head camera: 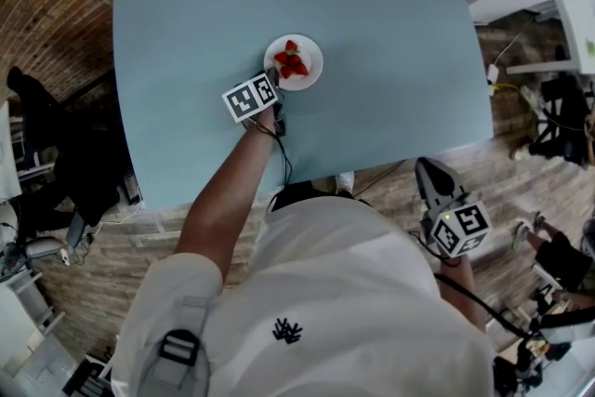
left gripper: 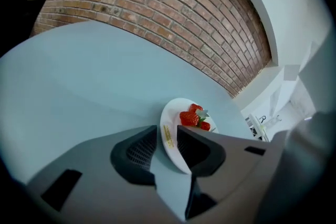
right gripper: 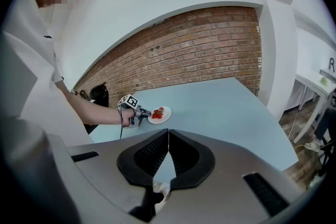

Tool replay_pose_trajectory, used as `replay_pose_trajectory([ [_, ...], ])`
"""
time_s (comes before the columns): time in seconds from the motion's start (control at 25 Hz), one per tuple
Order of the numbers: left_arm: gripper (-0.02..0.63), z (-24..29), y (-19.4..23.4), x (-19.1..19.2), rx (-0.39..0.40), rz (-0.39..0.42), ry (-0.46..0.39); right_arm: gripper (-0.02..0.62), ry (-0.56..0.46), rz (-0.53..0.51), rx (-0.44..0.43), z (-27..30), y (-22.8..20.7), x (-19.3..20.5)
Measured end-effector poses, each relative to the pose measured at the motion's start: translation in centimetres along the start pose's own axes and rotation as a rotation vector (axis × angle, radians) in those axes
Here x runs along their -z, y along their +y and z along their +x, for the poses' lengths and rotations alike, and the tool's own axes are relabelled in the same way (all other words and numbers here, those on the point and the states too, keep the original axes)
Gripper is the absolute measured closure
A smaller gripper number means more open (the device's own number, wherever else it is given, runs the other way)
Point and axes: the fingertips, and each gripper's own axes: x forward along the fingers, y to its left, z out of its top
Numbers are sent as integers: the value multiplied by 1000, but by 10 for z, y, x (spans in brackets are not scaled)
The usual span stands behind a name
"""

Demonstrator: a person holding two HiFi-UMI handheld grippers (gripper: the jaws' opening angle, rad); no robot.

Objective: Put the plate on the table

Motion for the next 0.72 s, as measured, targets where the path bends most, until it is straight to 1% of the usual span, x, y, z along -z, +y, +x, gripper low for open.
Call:
replay_pose_trajectory([
  [0.16, 499, -11, 3, -4, -27, 15, -34, 588, -13, -2, -9, -7, -2, 4],
  [0.36, 499, -34, 1, -3, -28, 14, -65, 588, -29, -25, -39, -13, -2, 5],
  [0.56, 499, -71, 2, 4, -13, -5, -124, 588, -57, -62, -96, -16, -2, 6],
  [0.72, 499, -111, -7, 13, 23, 29, -178, 588, -69, -98, -164, -16, -3, 9],
])
